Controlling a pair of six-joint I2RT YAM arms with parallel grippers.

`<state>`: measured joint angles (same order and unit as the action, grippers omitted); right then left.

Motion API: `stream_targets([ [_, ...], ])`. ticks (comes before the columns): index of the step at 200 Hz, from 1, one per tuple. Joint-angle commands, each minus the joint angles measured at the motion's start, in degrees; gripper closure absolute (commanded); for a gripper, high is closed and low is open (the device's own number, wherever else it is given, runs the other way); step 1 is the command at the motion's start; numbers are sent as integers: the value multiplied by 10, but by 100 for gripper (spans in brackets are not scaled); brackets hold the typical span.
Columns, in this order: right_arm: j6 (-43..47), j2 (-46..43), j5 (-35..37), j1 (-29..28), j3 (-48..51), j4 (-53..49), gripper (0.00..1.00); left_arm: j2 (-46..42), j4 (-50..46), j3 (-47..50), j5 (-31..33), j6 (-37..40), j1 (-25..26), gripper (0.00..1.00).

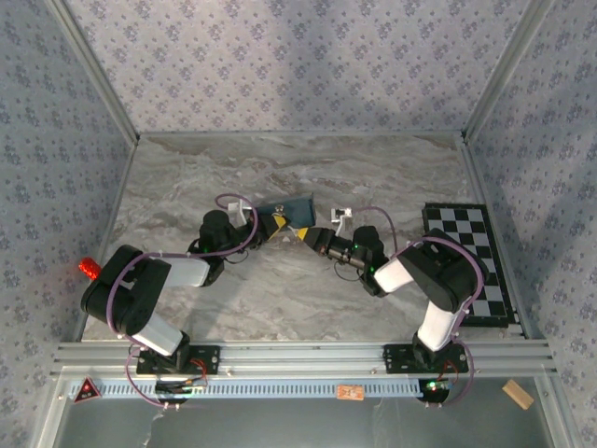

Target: Unlock the padlock with the key

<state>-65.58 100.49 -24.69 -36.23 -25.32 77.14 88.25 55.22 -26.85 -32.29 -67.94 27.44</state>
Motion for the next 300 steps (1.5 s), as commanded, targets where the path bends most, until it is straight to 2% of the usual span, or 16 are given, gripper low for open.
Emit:
stream_targets([
  [1,9,-14,8,-3,-10,25,100,-11,28,-23,-47,20,20,100],
  [58,14,-21,12,-21,-19,17,100,-9,23,-29,-44,21,26,100],
  [172,15,-34,4,8,-12,8,100,-21,4,-27,-44,32,29,100],
  [300,28,-46,16,13,-3,-9,100,-19,4,-29,-46,32,30,100],
])
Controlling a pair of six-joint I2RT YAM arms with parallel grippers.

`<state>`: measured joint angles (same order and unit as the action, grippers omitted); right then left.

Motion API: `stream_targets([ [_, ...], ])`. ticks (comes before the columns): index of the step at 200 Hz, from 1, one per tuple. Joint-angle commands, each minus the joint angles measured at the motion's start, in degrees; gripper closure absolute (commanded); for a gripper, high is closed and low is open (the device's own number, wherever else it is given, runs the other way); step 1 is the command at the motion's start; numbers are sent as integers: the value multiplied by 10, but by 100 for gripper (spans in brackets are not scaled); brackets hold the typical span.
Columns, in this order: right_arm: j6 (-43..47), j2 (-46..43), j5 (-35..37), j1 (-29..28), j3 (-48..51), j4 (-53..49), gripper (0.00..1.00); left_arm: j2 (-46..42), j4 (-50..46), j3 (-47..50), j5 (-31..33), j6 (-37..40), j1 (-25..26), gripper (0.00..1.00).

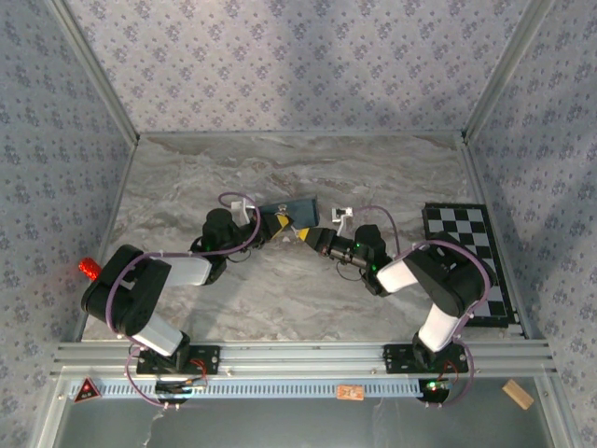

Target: Unlock the padlock with the key

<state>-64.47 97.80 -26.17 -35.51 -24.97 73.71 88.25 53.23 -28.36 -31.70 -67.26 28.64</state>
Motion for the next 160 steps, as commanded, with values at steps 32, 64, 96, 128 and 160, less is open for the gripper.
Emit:
stream_targets([
  [32,17,-18,31,6,-9,24,100,-18,26,-14,-53,25,19,100],
  [64,15,-17,32,7,-8,23,100,-16,28,-14,-55,26,21,100],
  [96,16,-17,34,6,-10,19,100,-12,31,-17,-58,25,25,100],
  [128,14,-14,34,4,-15,18,100,-9,32,-19,-61,26,29,100],
  [160,11,-13,35,4,-17,19,100,-8,32,-19,-60,26,32,100],
])
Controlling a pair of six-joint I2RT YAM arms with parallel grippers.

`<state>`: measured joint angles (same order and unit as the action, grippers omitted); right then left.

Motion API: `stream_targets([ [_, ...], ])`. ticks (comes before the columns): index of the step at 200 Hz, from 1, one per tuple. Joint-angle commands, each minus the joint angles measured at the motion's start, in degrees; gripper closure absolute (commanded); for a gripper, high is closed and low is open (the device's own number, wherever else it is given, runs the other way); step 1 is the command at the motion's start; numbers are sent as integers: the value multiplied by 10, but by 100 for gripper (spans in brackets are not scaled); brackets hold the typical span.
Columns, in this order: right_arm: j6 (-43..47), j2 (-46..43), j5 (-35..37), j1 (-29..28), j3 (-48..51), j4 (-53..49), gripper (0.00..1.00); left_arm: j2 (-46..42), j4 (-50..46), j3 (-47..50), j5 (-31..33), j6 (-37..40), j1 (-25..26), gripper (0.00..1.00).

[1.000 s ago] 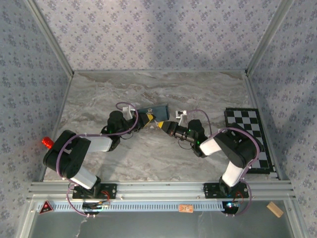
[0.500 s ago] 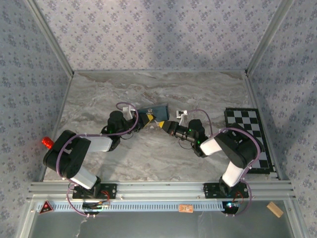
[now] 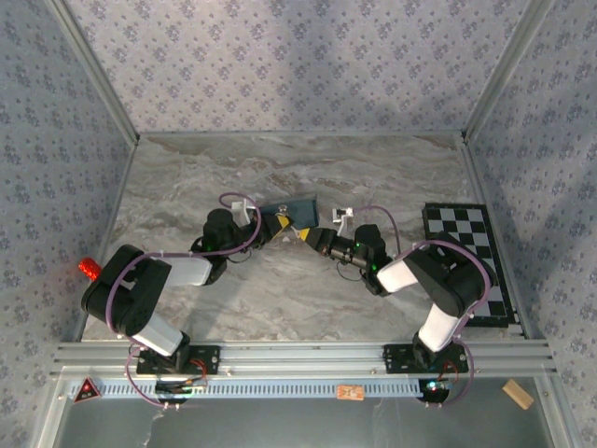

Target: Unlock the padlock with the key

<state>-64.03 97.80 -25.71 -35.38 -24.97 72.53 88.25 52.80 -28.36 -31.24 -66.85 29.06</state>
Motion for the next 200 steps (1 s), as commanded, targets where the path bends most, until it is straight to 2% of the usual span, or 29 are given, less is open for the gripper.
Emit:
stream_targets([
  [1,6,-12,30,2,-17,31,100,-8,36,-19,-65,22,28,100],
  [200,3,-22,31,10,-11,33,100,-10,20,-16,-63,32,32,100],
])
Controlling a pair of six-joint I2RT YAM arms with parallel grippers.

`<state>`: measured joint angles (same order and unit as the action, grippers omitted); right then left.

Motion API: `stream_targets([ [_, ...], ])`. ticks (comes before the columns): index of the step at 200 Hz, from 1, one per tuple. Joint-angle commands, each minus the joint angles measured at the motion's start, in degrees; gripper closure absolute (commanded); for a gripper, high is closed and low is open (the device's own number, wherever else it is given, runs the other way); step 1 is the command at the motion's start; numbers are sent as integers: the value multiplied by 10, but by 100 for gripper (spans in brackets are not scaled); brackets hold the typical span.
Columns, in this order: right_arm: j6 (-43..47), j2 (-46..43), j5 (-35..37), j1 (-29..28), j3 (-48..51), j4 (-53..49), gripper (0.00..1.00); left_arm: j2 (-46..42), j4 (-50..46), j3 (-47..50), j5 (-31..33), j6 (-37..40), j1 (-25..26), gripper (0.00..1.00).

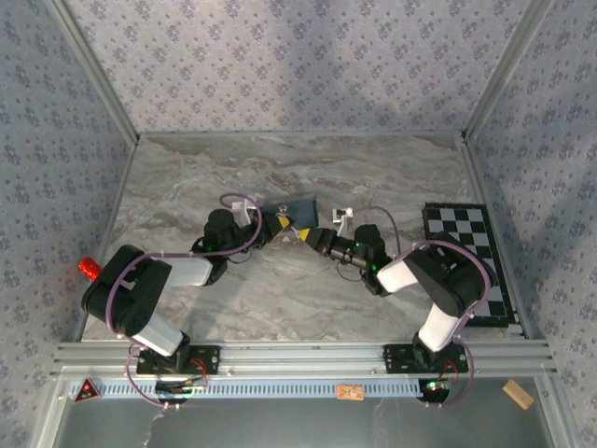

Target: Unlock the padlock with the key

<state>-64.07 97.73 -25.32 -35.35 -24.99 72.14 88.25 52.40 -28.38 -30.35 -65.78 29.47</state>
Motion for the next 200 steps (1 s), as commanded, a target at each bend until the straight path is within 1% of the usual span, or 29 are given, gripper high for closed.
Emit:
stream_targets([
  [1,4,-22,27,10,-11,37,100,-10,24,-16,-72,22,28,100],
  [118,6,-11,27,-12,-30,34,100,-11,21,-17,-71,21,30,100],
  [152,6,-13,26,-11,-32,32,100,-9,24,-17,-73,21,31,100],
  [182,5,-20,24,4,-27,32,100,-14,19,-15,-72,23,32,100],
  [200,9,-24,19,0,-35,21,100,-13,17,-15,-72,24,32,100],
])
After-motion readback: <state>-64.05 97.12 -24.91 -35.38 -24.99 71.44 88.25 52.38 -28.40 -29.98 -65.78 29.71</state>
